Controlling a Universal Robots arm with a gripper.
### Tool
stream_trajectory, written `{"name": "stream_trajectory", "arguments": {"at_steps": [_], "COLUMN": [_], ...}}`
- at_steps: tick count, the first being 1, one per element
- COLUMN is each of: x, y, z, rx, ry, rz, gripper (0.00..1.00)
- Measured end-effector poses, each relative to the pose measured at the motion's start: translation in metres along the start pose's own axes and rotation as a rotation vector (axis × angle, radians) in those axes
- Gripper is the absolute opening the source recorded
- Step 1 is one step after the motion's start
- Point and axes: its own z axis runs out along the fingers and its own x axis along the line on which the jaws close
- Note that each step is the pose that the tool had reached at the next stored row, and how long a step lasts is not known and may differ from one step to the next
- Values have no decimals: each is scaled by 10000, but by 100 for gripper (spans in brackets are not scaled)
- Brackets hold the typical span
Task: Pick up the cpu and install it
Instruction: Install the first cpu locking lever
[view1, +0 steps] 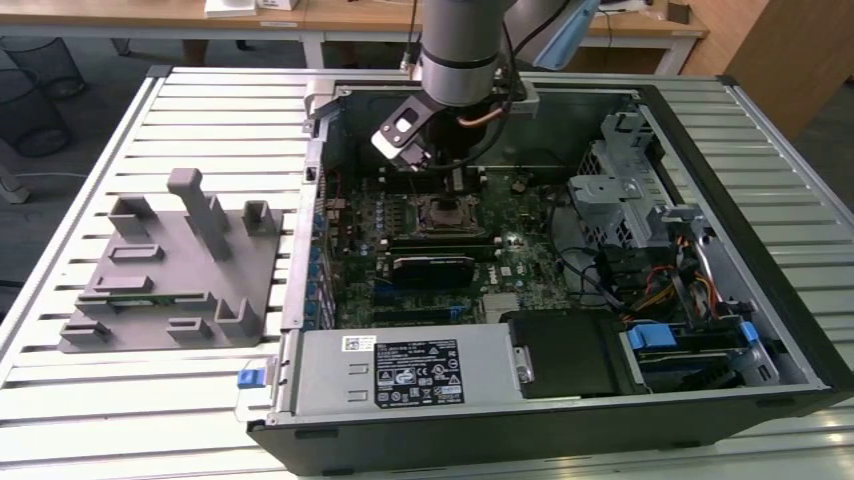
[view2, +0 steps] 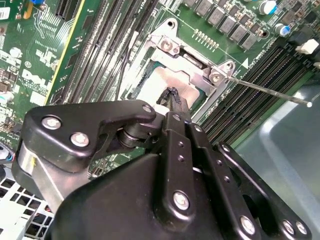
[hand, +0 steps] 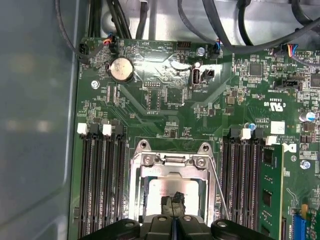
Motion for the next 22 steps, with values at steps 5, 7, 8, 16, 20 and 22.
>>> {"name": "stream_trajectory", "arguments": {"at_steps": [5,7,8,16,20,22], "x": [0,0,0,-2,-3,-4], "y": [8,9,9,13,15,16], "z": [-4,-19,-32,-176,-253,-295], "rx": [2,0,0,-1,0,0], "ry": [-3,-1,0,0,-1,-1], "rz": [1,0,0,0,0,1], "gripper": [11,11,11,11,11,11]}}
